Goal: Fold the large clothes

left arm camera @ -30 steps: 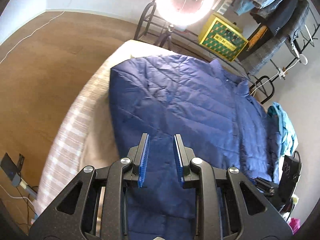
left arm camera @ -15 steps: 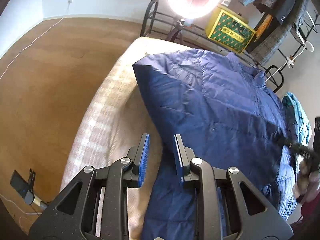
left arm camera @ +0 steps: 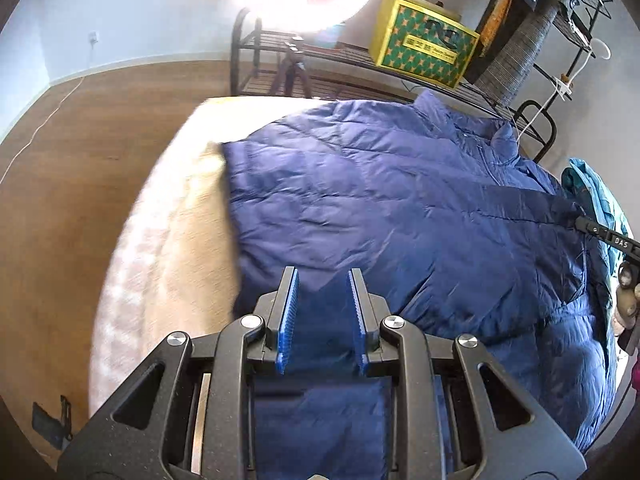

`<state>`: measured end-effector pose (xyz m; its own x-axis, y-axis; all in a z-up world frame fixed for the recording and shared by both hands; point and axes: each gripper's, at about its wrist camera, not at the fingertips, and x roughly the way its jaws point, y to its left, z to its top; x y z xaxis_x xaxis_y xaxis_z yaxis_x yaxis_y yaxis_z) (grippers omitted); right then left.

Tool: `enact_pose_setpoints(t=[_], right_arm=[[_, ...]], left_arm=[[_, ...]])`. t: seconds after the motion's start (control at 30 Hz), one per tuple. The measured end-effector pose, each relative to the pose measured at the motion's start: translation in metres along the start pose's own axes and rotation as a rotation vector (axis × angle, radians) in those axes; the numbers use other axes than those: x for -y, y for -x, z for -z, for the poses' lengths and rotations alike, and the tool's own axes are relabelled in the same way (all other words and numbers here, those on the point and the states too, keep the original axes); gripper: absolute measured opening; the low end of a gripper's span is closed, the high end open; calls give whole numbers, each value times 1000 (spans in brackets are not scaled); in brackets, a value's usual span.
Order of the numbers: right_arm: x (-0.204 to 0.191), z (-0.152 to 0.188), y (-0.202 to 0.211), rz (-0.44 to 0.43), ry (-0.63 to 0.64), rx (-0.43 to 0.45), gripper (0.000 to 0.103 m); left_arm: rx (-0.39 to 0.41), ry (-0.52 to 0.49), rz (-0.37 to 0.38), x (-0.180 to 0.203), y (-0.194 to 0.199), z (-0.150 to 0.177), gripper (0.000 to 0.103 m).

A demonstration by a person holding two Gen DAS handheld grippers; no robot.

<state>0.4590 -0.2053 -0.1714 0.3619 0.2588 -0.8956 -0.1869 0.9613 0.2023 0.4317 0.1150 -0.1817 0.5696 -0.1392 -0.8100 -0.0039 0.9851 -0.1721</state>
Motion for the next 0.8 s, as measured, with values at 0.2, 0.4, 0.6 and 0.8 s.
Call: enact_pose_setpoints(t=[0.2, 0.4, 0.6, 0.8], right_arm=[[3, -7, -17, 13, -13, 3, 4], [15, -7, -37, 57, -20, -28, 4], [16, 0, -57, 98, -16, -88, 4], [18, -1, -41, 101, -32, -87, 9]], left_arm=[[-46, -60, -52, 19, -36, 4, 24], [-70, -90, -84, 25, -59, 16, 24], [-63, -95, -90, 26, -56, 16, 24], [-6, -73, -60, 34, -17, 9, 23]])
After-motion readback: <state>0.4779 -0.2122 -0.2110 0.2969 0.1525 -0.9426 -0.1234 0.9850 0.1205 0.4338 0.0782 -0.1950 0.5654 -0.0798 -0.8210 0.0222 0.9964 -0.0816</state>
